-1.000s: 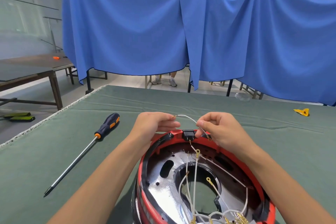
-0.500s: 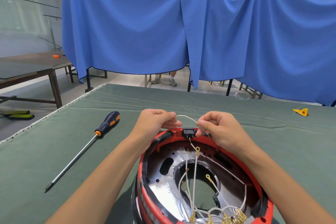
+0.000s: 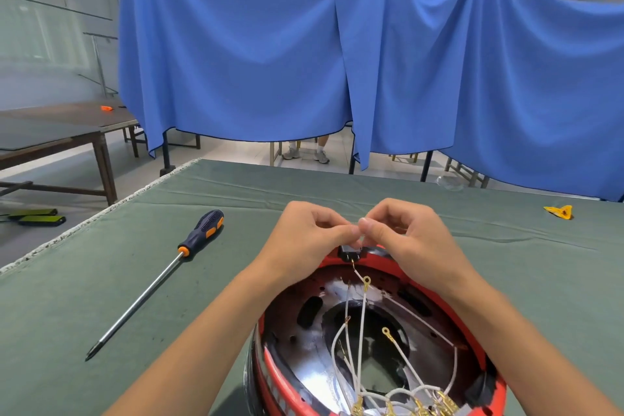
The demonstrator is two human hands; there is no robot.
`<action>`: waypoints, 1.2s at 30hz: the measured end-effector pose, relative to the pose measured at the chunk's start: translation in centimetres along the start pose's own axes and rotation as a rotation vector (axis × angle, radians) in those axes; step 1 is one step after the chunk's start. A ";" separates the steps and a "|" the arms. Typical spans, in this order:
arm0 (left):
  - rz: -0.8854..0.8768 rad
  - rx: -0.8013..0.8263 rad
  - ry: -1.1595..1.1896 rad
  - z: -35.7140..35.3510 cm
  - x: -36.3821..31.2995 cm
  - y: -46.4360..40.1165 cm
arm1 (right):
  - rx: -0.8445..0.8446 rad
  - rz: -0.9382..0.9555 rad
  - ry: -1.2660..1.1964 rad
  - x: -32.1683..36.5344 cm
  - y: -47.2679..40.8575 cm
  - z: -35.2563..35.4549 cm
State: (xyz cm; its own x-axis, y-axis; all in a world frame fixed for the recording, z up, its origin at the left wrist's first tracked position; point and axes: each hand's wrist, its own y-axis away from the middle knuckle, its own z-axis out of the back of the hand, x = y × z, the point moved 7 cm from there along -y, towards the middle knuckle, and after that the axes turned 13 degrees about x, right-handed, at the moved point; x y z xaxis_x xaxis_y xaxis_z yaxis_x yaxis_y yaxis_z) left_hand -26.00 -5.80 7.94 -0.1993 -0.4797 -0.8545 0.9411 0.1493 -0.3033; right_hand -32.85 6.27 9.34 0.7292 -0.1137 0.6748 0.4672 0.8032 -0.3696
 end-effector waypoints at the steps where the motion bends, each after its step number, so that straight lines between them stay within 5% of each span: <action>1: 0.021 0.003 0.084 0.1 0.3 0.0 | 0.005 -0.007 -0.032 -0.2 0.1 0.0; 9: 0.013 -0.003 0.244 0.3 0.4 0.2 | -0.048 0.053 -0.037 0.1 0.2 0.1; 23: -0.220 -0.110 0.149 1.2 -2.1 0.7 | 0.012 0.007 -0.400 1.5 -0.3 -0.5; 36: 0.076 0.048 0.255 1.2 0.7 0.4 | 0.085 -0.061 0.107 2.2 0.1 -0.9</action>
State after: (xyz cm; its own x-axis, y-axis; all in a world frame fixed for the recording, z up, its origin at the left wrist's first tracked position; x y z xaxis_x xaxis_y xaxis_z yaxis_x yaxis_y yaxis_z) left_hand -25.39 -7.14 7.75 -0.1845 -0.2345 -0.9544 0.9667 0.1321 -0.2194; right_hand -30.79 5.53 10.20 0.7520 -0.2218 0.6208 0.4717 0.8389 -0.2717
